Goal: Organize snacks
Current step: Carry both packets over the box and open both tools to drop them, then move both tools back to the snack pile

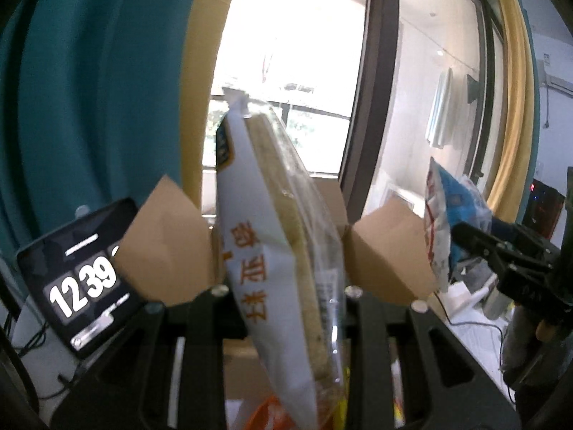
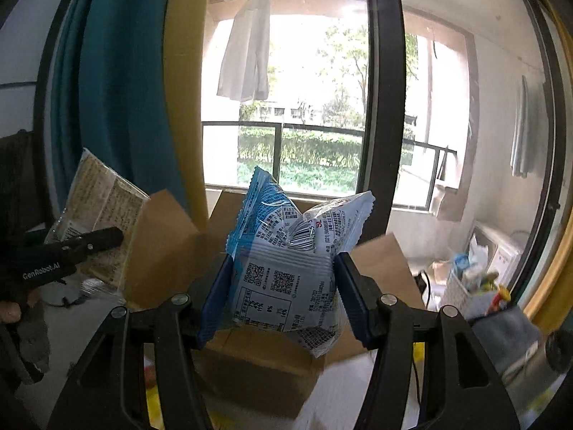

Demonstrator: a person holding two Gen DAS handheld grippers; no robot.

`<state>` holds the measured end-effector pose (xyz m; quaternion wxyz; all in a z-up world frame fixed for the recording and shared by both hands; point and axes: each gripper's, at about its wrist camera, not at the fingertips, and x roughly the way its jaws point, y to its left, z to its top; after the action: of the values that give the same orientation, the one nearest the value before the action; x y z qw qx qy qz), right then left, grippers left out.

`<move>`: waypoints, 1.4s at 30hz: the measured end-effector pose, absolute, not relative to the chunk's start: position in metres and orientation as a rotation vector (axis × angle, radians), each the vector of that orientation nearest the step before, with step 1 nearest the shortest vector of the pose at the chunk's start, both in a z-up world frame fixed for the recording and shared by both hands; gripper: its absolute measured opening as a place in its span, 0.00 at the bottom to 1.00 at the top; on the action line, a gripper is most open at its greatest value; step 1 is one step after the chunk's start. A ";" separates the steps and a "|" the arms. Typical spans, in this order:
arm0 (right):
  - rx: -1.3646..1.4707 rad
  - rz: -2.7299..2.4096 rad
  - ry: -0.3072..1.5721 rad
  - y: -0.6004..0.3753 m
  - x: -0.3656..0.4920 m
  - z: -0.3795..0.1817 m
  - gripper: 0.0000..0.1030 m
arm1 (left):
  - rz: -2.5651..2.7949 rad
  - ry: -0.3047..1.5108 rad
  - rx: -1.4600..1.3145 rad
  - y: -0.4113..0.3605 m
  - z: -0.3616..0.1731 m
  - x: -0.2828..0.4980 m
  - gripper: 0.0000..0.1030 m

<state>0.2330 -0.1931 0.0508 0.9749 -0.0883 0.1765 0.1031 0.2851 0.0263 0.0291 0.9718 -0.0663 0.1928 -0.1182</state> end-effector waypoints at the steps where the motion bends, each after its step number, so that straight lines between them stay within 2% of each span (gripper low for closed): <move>1: -0.178 0.209 0.352 -0.193 0.238 0.052 0.60 | -0.240 0.391 -0.136 0.027 0.029 0.293 0.27; 15: -0.153 0.181 0.385 -0.187 0.336 0.035 0.60 | -0.204 0.451 -0.146 0.028 0.015 0.394 0.29; 17: -0.137 0.184 0.400 -0.184 0.347 0.031 0.60 | -0.210 0.478 -0.140 0.025 0.011 0.404 0.32; 19: -0.114 0.182 0.418 -0.180 0.357 0.028 0.62 | -0.215 0.499 -0.133 0.021 0.008 0.411 0.49; 21: -0.113 0.174 0.444 -0.176 0.367 0.022 0.67 | -0.215 0.491 -0.135 0.017 0.010 0.412 0.79; 23: -0.132 0.190 0.451 -0.169 0.369 0.020 0.77 | -0.207 0.481 -0.134 0.018 0.011 0.412 0.98; 25: -0.149 0.197 0.437 -0.165 0.365 0.021 0.86 | -0.204 0.473 -0.143 0.020 0.013 0.410 0.98; 26: -0.155 0.200 0.431 -0.164 0.362 0.022 0.87 | -0.201 0.474 -0.151 0.022 0.014 0.408 0.98; 42: -0.147 0.182 0.405 -0.189 0.300 0.040 0.88 | -0.190 0.381 -0.125 0.024 0.031 0.330 0.99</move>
<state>0.3002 -0.1890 0.0402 0.9728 -0.0728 0.2004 0.0903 0.3297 0.0236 0.0314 0.9754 -0.0622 0.1891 -0.0944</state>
